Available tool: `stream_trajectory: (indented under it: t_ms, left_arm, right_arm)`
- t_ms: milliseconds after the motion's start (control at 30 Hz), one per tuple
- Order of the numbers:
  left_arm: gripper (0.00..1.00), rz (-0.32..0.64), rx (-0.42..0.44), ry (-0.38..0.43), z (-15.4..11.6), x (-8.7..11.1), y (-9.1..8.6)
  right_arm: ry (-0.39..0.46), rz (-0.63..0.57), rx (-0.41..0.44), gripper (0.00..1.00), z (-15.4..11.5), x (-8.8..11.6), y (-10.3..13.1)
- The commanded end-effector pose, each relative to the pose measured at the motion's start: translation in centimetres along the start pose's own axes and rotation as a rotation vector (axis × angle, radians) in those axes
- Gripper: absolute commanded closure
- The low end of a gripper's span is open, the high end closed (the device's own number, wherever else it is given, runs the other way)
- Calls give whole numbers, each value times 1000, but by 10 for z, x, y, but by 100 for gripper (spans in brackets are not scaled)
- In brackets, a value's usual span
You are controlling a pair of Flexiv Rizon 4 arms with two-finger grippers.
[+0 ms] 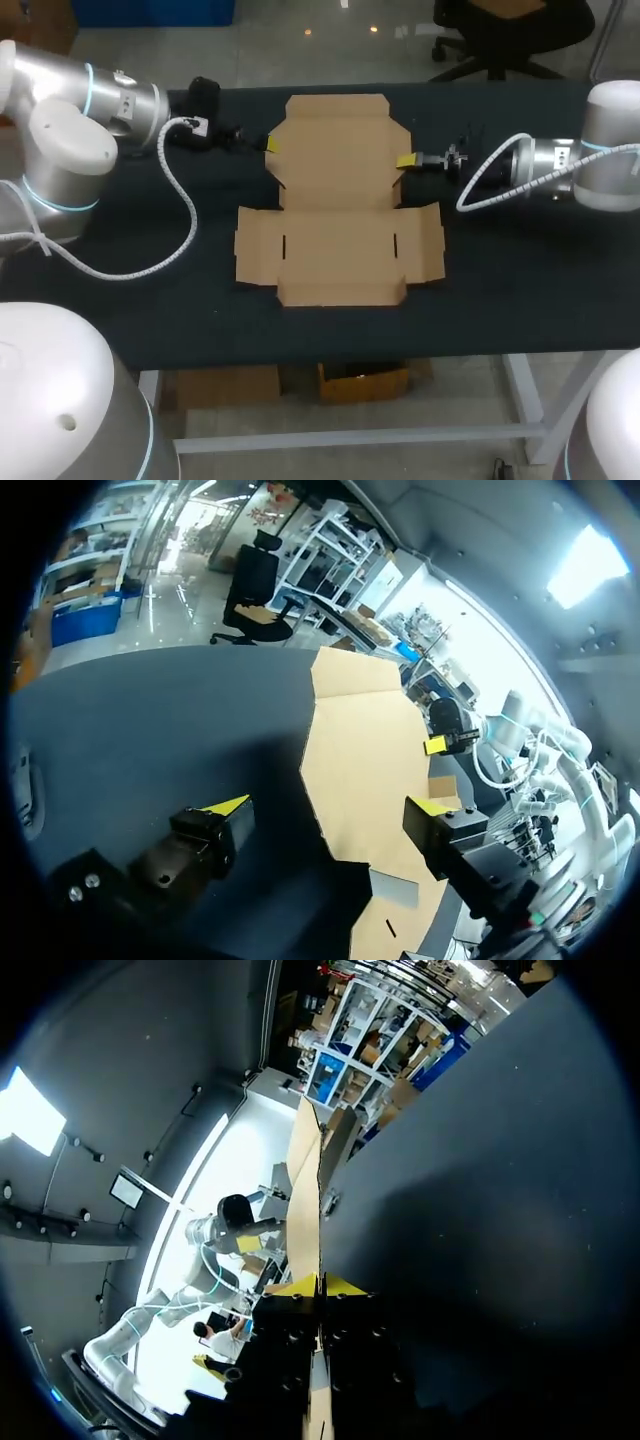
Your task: Assemble the packaging by folding the flat box into shape, placing the metal phone stand inside, and closing the box properly
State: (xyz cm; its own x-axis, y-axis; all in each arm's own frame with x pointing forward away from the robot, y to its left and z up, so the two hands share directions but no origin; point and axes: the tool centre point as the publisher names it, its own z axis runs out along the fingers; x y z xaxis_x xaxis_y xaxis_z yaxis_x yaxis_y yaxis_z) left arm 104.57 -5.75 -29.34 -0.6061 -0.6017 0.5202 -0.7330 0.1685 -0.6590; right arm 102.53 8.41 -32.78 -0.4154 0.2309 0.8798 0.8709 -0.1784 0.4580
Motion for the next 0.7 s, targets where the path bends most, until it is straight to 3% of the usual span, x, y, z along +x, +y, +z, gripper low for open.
stream_trajectory:
  t_ms: [33, 500, 700]
  left_arm:
    - [0, 8, 12, 52, 9, -3, -4]
    - [0, 49, 73, 251, 28, 6, -11]
    - [0, 66, 75, 293, 37, 12, -15]
  right_arm:
    - [27, -15, -11, 100, -1, -2, 2]
    - [85, -68, -30, 100, 5, 7, 8]
    - [100, -83, -33, 100, 6, 8, 11]
